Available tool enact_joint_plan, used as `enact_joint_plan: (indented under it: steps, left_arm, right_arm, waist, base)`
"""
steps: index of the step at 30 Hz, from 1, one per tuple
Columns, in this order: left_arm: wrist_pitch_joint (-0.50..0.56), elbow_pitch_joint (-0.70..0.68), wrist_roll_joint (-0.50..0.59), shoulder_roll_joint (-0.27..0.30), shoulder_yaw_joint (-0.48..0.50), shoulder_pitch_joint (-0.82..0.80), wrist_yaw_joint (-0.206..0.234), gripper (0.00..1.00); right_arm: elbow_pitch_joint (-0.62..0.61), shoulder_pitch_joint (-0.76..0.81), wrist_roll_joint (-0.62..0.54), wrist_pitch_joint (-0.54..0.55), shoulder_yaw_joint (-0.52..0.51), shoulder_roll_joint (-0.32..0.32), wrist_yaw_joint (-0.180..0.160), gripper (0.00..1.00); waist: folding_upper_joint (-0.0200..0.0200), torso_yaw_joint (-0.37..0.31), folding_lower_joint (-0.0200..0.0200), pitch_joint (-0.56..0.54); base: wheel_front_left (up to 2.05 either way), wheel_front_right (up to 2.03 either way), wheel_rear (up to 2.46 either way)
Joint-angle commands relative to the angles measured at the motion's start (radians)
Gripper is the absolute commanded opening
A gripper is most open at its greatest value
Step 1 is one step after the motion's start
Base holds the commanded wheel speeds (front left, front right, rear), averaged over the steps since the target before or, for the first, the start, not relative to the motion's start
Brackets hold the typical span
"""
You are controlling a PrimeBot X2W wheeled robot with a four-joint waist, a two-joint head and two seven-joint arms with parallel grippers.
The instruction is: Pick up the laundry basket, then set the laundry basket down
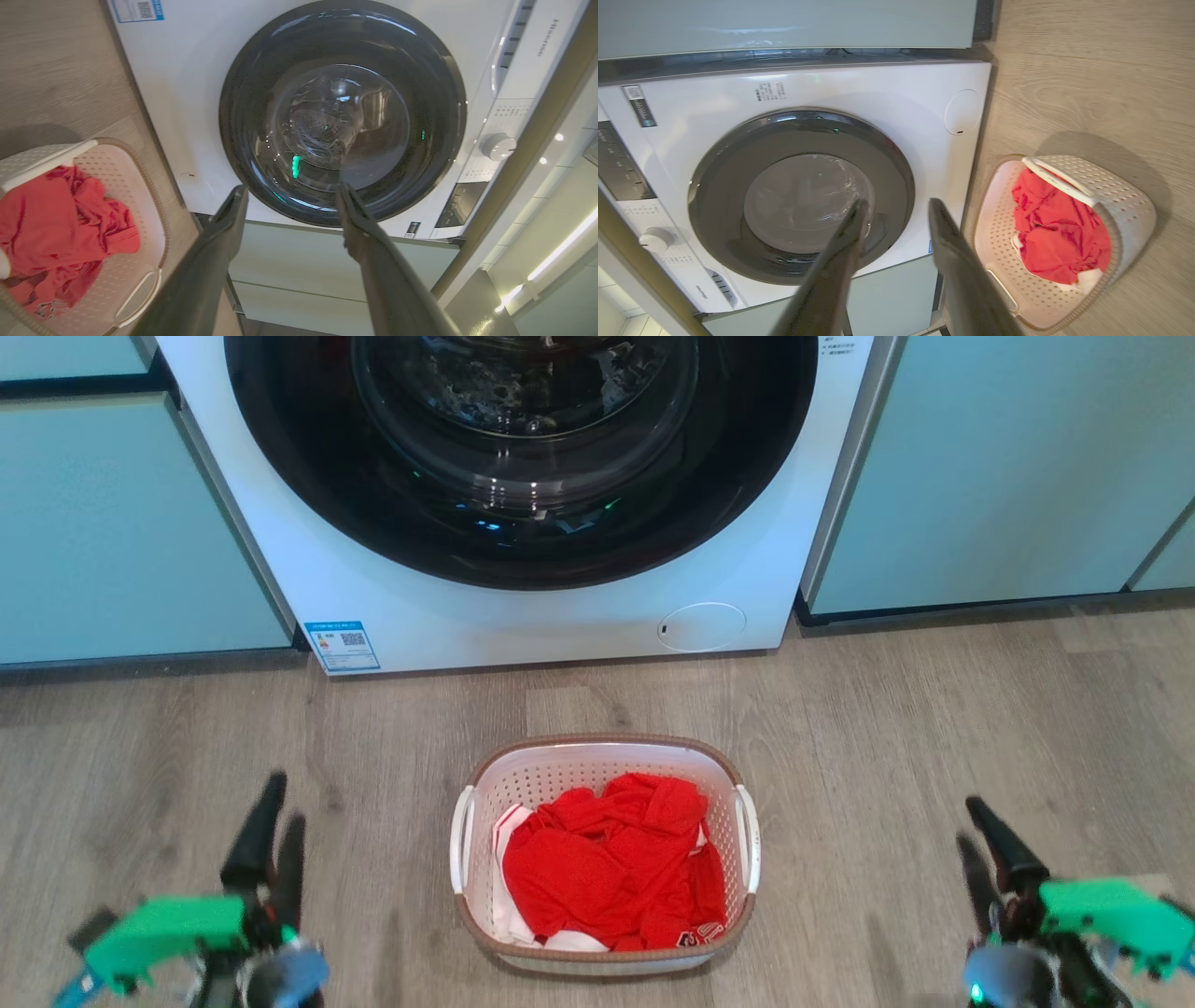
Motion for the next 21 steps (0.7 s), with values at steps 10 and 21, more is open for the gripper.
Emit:
enact_joint_plan:
  steps: [10,21]
  left_arm:
    - [-0.030,-0.022,0.022,0.000,-0.016,0.011,0.002,1.00]
    - [-0.060,-0.064,0.107,0.001,-0.026,0.012,0.020,1.00]
  right_arm:
    - [-0.004,0.000,-0.018,-0.029,0.026,0.000,0.000,1.00]
    - [-0.024,-0.006,-0.111,-0.059,0.036,-0.001,0.000,1.00]
  waist:
    - [0.0000,0.000,0.0000,-0.001]
    - [0.0000,0.000,0.0000,-0.002]
  base:
    - [0.00,0.00,0.00]
    - [0.00,0.00,0.00]
